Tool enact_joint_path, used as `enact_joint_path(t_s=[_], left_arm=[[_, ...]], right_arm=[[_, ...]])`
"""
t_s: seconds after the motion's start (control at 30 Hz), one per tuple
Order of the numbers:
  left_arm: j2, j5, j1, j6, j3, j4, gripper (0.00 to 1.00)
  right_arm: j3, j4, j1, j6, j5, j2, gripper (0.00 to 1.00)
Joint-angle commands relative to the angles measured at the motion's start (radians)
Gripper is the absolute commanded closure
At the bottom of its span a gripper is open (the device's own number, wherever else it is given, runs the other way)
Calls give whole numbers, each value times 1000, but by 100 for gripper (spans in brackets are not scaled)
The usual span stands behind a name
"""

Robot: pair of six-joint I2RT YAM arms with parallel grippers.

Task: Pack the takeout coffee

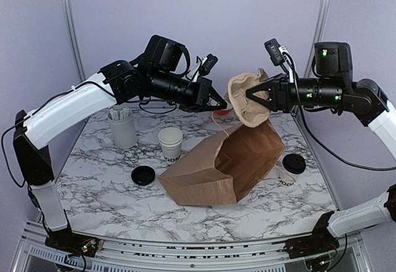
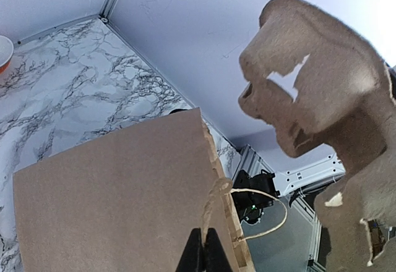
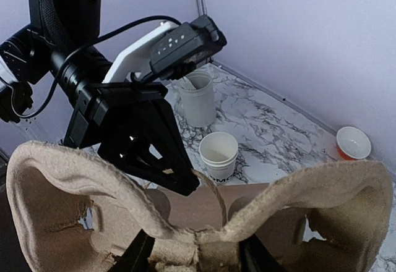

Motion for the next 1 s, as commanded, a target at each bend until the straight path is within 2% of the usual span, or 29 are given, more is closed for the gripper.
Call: enact_joint_path(t_s=[0.0,0.43,0.77,0.97], left_arm=[[-84,50,-6,-26,-43,98,100],[-103,81,-6,-32,-72,132,100],[-84,140,-7,-43,-53,158,100],[-54,191,-15,-43,-13,164,100]], right_arm=[[-42,23,30,6,-115,-35,62],[-221,52,58,33,-112,-170,62],[-346,83,61,13,-76,-158,62],[-361,83,73,2,-52,-119,62]])
